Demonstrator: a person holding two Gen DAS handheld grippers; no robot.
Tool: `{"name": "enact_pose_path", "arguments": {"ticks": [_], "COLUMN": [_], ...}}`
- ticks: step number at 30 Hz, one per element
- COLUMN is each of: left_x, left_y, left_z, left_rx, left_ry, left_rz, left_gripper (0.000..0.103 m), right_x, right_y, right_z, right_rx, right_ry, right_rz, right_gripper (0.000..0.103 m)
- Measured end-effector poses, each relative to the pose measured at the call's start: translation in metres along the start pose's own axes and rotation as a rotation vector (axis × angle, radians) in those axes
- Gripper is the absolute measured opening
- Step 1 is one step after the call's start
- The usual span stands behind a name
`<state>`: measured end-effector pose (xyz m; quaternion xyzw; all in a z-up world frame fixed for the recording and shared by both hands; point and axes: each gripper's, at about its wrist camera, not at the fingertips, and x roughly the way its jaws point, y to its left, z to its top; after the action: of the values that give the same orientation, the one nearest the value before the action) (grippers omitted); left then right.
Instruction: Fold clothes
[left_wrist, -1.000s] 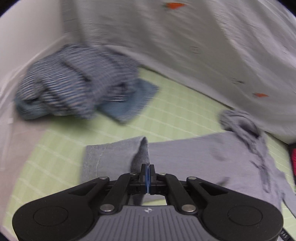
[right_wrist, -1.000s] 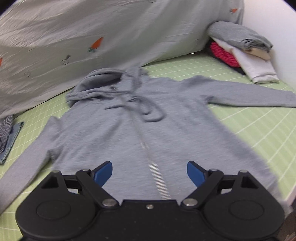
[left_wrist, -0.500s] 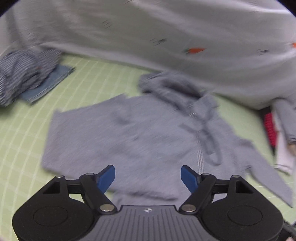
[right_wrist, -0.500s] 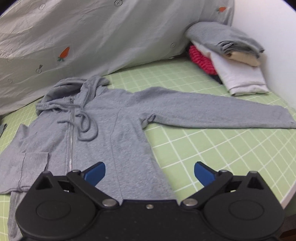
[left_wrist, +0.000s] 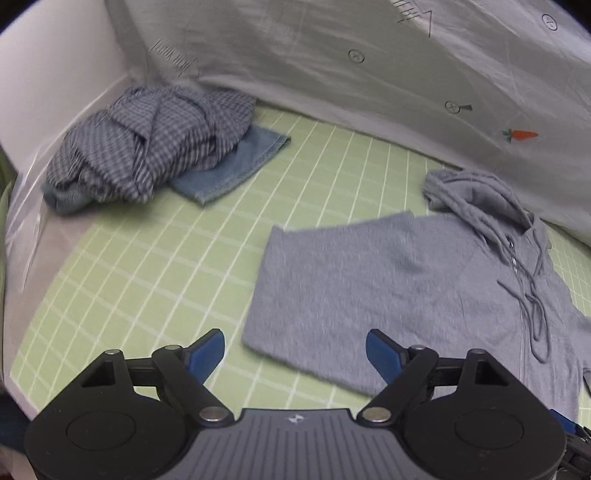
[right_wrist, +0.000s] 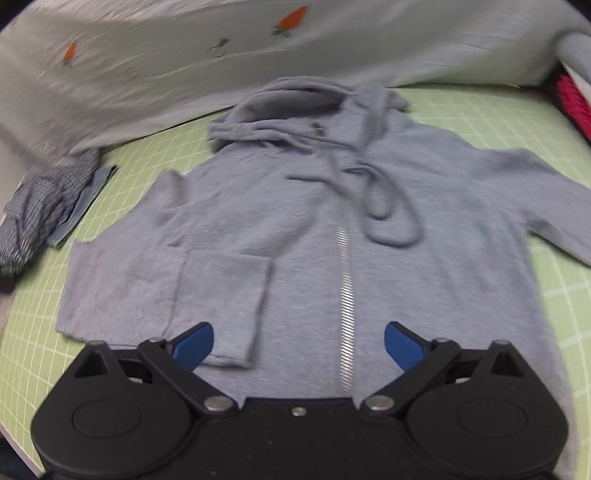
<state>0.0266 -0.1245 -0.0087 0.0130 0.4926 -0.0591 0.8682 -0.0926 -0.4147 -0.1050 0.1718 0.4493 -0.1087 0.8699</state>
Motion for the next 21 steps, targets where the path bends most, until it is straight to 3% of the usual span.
{"name": "enact_pose_path", "arguments": {"ticks": [2, 4, 13, 16, 17, 21], "left_x": [0.013, 0.024, 0.051, 0.057, 0.058, 0.052], "left_y": [-0.002, -0.005, -0.005, -0.005, -0.005, -0.011], "left_z": [0.008, 0.015, 0.029, 0.028, 0.029, 0.042], "left_rx": [0.013, 0.024, 0.035, 0.007, -0.003, 0.0], "left_ry": [0.011, 0.02, 0.063, 0.098, 0.105, 0.045], "left_rz": [-0.016, -0.031, -0.049, -0.059, -0.062, -0.048], "left_gripper": [0.084, 0.084, 0.084, 0.084, 0.084, 0.085], "right_x": [0.014, 0.025, 0.054, 0.055, 0.054, 0.038], "right_y": [0.005, 0.009, 0.032, 0.04, 0.038, 0.028], "right_z": [0.007, 0.015, 0.023, 0.021, 0.022, 0.039], "right_rx": [-0.013, -0.016, -0.095, -0.166, -0.162, -0.134], "right_ry": [0.014, 0.018, 0.069, 0.08, 0.081, 0.012], "right_rz": [0.008, 0.028, 0.111, 0.126, 0.13, 0.168], "right_gripper": [0.076, 0.065, 0.049, 0.012, 0.006, 0.005]}}
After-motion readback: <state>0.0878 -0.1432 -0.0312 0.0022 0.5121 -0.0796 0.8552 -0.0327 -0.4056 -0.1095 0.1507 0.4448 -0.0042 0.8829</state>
